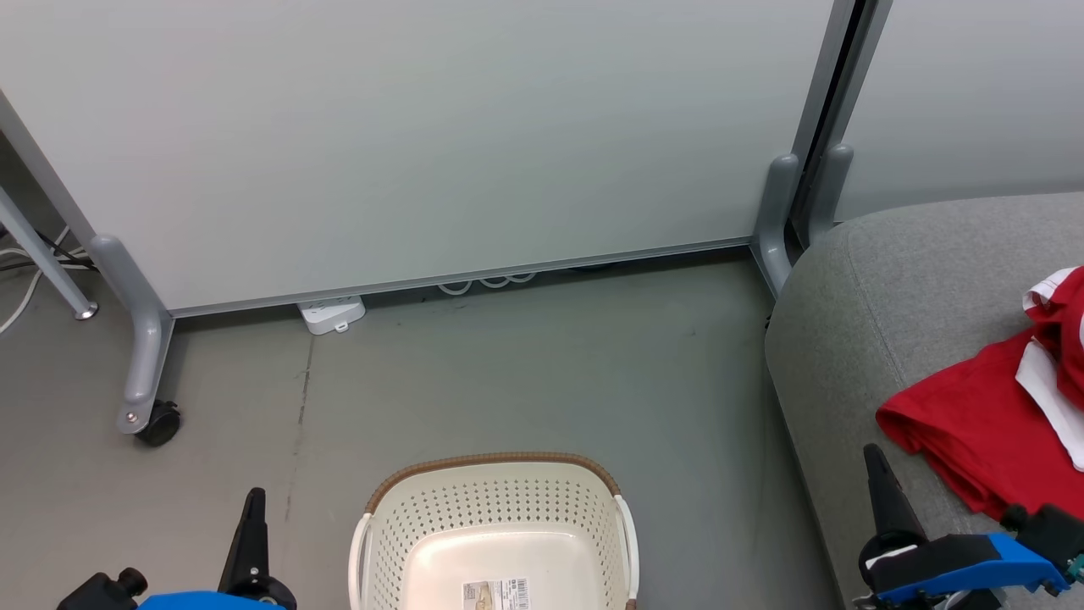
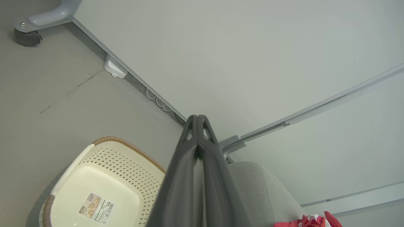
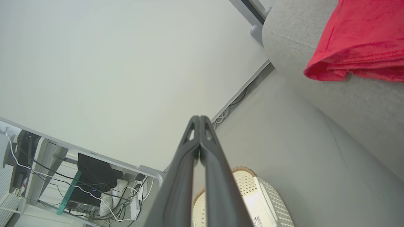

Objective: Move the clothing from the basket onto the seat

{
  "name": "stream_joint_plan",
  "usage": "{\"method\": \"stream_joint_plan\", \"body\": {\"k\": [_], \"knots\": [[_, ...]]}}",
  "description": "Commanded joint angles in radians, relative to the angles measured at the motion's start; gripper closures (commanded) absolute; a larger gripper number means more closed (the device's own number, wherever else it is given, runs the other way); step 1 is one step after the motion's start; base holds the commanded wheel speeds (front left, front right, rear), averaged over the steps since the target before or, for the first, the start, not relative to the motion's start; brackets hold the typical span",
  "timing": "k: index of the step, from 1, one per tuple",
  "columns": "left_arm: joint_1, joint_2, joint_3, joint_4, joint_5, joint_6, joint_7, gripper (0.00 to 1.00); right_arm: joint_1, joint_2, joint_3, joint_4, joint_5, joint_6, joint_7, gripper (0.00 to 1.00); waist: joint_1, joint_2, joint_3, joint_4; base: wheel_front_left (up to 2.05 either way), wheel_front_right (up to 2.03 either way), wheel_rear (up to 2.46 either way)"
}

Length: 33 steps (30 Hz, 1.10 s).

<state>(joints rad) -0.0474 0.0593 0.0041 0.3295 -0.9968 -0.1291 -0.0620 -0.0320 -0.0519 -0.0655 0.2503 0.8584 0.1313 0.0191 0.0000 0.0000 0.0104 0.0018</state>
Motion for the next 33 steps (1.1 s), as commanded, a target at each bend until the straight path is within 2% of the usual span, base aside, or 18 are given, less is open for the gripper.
{"method": "stream_joint_plan", "body": {"k": [1, 33], "knots": [[-0.027, 0.005, 0.012, -0.017, -0.026, -0.001, 0.008, 1.00, -0.023, 0.001, -0.003, -0.012, 0.035, 0.000, 0.006, 1.00, 0.0000, 0.0000, 0.000, 0.000, 0.00, 0.00, 0.00], [-0.048, -0.001, 0.064, -0.053, -0.323, -0.002, 0.095, 1.00, -0.054, 0.002, -0.027, -0.011, 0.398, 0.000, 0.051, 1.00, 0.0000, 0.0000, -0.003, -0.001, 0.00, 0.00, 0.00]]}}
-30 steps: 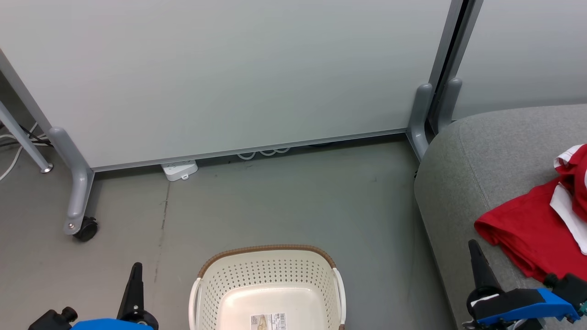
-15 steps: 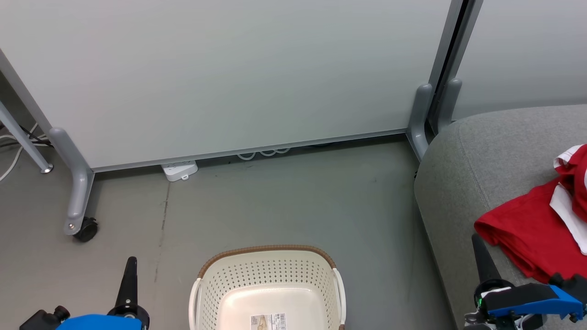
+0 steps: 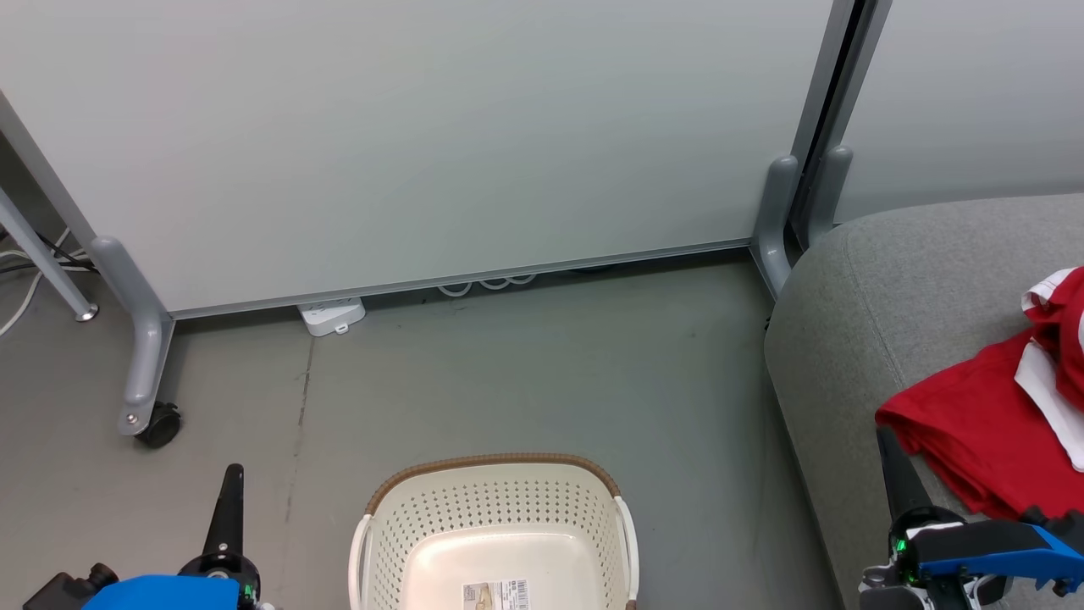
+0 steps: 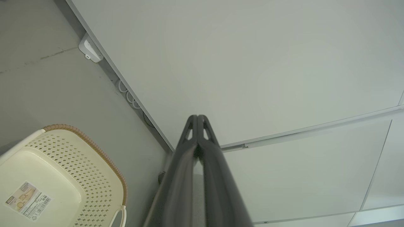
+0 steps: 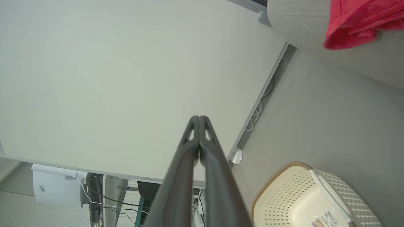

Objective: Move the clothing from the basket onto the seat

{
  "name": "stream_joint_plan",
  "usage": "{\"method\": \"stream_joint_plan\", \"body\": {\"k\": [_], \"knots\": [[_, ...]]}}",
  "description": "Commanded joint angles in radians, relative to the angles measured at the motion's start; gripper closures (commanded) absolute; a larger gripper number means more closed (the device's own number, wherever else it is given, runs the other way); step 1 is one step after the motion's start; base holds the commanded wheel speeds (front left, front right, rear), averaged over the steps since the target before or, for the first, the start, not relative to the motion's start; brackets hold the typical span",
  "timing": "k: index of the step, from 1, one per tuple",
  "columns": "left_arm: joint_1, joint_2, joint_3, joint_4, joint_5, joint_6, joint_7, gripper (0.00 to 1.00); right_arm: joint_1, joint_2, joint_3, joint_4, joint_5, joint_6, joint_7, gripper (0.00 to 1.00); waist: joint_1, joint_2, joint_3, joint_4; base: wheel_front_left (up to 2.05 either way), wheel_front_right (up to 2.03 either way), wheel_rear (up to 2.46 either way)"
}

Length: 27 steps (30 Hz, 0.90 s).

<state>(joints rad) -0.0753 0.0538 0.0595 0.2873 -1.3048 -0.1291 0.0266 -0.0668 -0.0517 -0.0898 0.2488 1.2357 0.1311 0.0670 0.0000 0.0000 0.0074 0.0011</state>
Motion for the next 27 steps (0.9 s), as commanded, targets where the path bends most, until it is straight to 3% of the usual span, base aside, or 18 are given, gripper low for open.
{"method": "stream_joint_plan", "body": {"k": [1, 27], "knots": [[-0.021, 0.004, 0.010, -0.012, -0.023, -0.002, 0.008, 1.00, -0.020, 0.001, -0.003, -0.009, 0.030, 0.000, 0.005, 1.00, 0.0000, 0.0000, 0.000, 0.000, 0.00, 0.00, 0.00], [-0.032, -0.001, 0.042, -0.034, -0.210, -0.002, 0.063, 1.00, -0.041, 0.002, -0.018, -0.007, 0.259, -0.001, 0.034, 1.00, 0.0000, 0.0000, -0.003, -0.001, 0.00, 0.00, 0.00]]}}
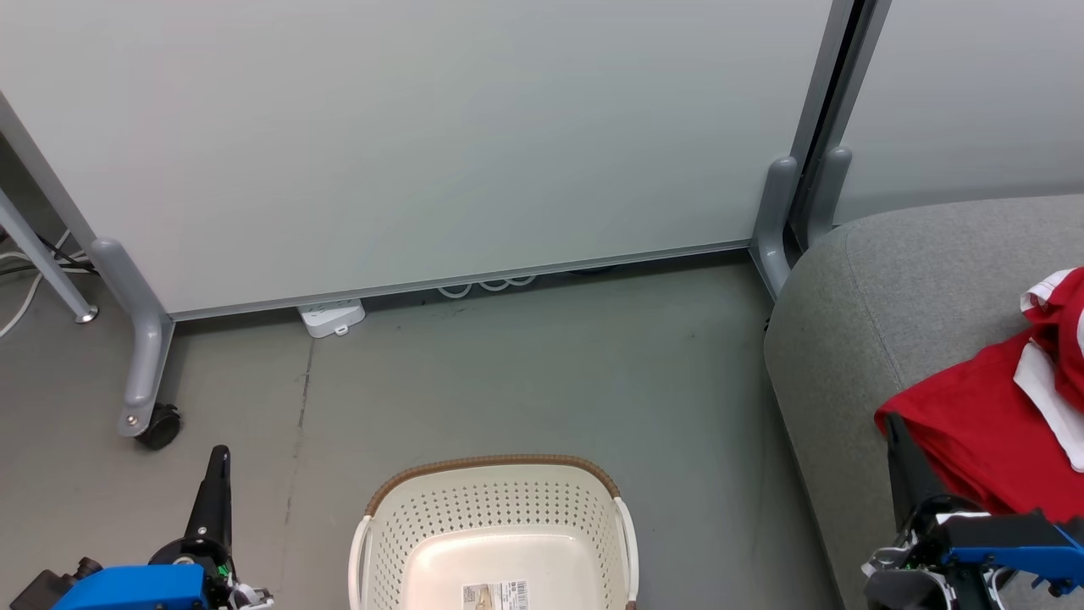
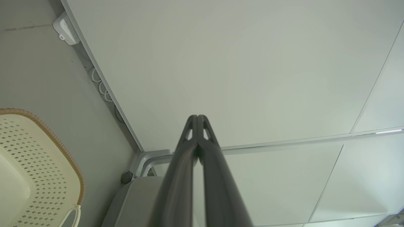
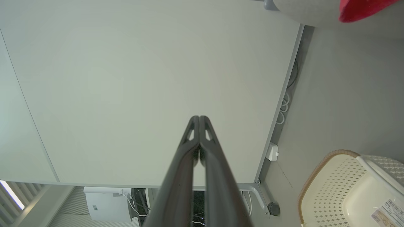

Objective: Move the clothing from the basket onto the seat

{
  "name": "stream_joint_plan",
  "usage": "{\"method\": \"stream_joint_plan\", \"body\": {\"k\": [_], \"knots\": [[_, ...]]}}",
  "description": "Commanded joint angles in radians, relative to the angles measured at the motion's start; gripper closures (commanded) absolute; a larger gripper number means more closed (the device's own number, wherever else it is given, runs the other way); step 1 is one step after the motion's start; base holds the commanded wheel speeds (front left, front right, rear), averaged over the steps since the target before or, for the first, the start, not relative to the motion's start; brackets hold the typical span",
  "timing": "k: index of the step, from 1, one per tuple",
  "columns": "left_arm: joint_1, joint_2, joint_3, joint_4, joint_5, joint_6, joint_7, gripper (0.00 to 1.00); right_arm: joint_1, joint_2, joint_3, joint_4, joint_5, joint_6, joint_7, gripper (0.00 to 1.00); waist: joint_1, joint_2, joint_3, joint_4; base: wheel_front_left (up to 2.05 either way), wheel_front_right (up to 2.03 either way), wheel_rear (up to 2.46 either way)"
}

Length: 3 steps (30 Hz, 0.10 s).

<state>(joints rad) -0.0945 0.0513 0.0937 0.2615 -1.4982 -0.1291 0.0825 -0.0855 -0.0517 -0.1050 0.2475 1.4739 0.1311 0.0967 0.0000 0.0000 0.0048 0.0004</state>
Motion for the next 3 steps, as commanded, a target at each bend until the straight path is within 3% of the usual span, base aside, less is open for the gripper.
{"method": "stream_joint_plan", "body": {"k": [1, 3], "knots": [[-0.013, 0.002, 0.010, -0.009, -0.023, -0.002, 0.008, 1.00, -0.021, 0.002, -0.003, -0.006, 0.029, -0.001, 0.005, 1.00, 0.0000, 0.0000, 0.000, 0.000, 0.00, 0.00, 0.00], [-0.015, 0.002, 0.012, -0.011, -0.035, -0.003, 0.013, 1.00, -0.021, 0.002, -0.005, -0.005, 0.043, -0.001, 0.008, 1.00, 0.0000, 0.0000, 0.000, 0.000, 0.00, 0.00, 0.00]]}}
